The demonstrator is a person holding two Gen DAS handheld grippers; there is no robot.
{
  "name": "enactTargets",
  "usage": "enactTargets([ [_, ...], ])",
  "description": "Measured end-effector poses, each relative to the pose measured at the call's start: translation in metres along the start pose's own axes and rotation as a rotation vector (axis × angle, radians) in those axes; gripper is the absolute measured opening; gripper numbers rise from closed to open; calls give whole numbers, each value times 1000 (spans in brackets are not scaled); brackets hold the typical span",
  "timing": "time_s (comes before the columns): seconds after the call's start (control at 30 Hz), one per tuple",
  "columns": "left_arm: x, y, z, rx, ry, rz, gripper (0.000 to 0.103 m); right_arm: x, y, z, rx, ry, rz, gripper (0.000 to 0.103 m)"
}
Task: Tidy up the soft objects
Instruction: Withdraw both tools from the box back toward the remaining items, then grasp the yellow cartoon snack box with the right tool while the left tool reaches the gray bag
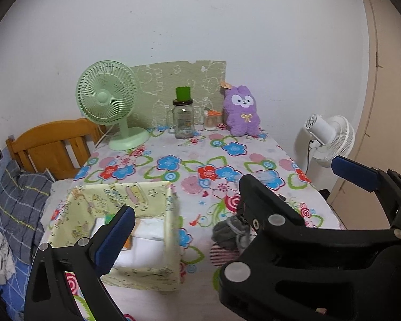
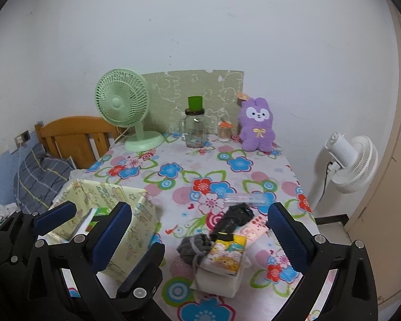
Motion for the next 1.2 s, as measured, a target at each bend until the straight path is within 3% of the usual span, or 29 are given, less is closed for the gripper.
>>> enactTargets([
  [0.8, 54, -41, 57, 44, -57, -89, 103, 35, -53, 64, 34, -53, -56, 103],
  [1.2, 86, -66, 77, 78, -80, -173, 103, 62, -87, 87, 74, -64, -119, 103],
])
Point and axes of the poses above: each gripper's, at about its wrist camera, not at the fingertips, and x roughly the way its jaws point, z to its right, y to its top, the point moved 8 cm from there along x, roughly the way its jaws point, and after that the axes turned 10 degrees about -y, right-handed, at the moved point
